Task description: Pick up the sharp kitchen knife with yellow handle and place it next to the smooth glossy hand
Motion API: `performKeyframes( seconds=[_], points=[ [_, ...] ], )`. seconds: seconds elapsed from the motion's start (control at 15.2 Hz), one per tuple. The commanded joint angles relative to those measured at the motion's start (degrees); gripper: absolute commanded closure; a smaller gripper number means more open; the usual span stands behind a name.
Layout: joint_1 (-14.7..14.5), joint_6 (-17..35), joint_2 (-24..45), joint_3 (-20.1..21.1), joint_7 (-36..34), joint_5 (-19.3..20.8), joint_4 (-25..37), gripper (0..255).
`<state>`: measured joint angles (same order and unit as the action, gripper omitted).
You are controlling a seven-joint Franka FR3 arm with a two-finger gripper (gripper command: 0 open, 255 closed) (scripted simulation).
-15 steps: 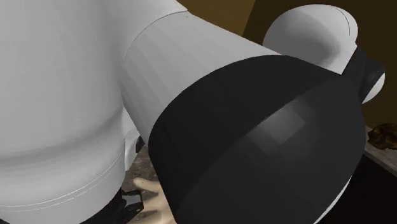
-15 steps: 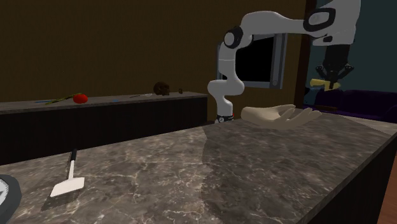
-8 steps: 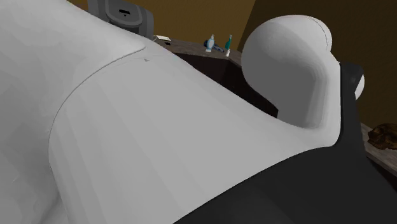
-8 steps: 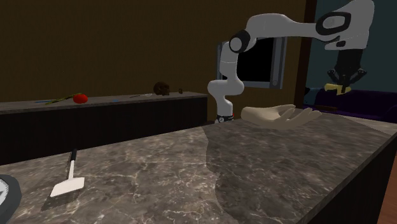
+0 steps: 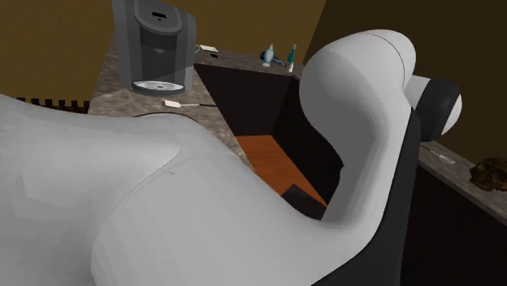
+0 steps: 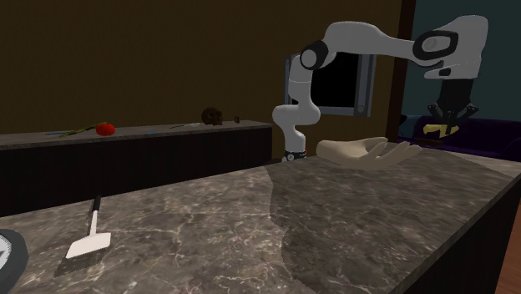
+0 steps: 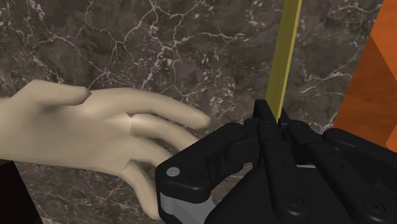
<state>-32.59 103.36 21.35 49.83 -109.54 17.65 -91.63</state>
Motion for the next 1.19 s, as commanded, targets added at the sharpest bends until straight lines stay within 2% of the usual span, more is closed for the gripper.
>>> performKeyframes(
  seconds=[0.0,1.12],
  points=[
    [-0.07,1.33,0.50,-0.23,-0.26,0.44,-0.97,255],
    [-0.92,12.23,4.79,-2.59,-3.12,4.59,-9.03,255]
  ],
)
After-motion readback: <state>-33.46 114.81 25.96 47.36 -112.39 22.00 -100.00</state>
